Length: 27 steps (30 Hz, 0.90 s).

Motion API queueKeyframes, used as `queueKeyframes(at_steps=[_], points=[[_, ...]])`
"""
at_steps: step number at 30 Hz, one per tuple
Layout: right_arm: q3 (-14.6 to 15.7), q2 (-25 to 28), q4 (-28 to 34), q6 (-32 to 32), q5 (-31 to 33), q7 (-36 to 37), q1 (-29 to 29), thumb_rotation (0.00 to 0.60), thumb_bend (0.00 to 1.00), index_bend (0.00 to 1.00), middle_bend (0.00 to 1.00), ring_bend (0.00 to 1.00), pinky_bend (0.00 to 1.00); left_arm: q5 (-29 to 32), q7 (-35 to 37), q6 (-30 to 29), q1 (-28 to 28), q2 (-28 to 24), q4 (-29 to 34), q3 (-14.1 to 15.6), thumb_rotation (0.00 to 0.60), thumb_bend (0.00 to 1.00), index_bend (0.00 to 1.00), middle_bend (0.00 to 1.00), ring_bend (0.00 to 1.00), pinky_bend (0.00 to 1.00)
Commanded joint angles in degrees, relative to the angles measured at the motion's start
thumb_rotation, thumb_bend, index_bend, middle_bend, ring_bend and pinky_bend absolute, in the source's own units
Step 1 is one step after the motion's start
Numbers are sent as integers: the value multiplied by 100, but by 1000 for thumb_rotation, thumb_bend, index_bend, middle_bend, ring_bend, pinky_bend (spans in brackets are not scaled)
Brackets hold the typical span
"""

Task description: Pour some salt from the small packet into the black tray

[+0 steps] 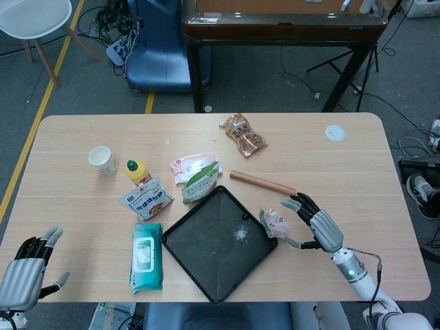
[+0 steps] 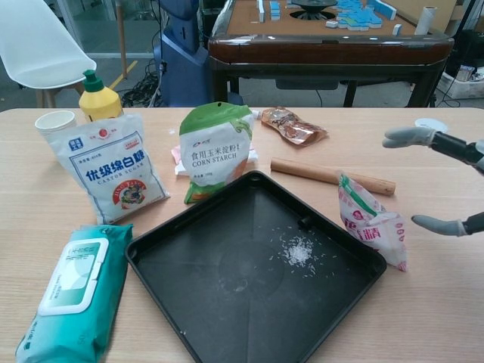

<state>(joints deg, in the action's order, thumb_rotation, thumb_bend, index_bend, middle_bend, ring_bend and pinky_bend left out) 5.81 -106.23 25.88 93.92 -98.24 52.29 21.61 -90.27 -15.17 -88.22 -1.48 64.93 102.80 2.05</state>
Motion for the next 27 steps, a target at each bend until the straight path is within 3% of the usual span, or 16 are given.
queueKeyframes(at_steps=[1,7,12,16,27], points=[[-112,791,1055,159,154,-1159,-245,600,240,133,223,112,44,28,71,-8,20,-26,-53,-42,600,204,97,108,151,88],[-225,2052,3166,-23,527,-2877,-584,600,279,334,275,171,174,36,237,-62,49,-23,-206,-120,600,204,97,108,151,88],[-294,2941,4675,-180,889,-3945,-850,600,278,360,303,190,189,15,307,-131,59,56,-382,-169,600,204,97,107,151,88],[-363,3306,5229,-267,1130,-4165,-1023,600,278,360,314,191,189,35,336,-191,40,98,-466,-193,600,204,97,108,150,88],[-437,3706,5761,-546,1406,-4287,-1305,600,279,360,317,190,189,-22,501,-206,69,123,-542,-198,600,204,97,107,150,87]])
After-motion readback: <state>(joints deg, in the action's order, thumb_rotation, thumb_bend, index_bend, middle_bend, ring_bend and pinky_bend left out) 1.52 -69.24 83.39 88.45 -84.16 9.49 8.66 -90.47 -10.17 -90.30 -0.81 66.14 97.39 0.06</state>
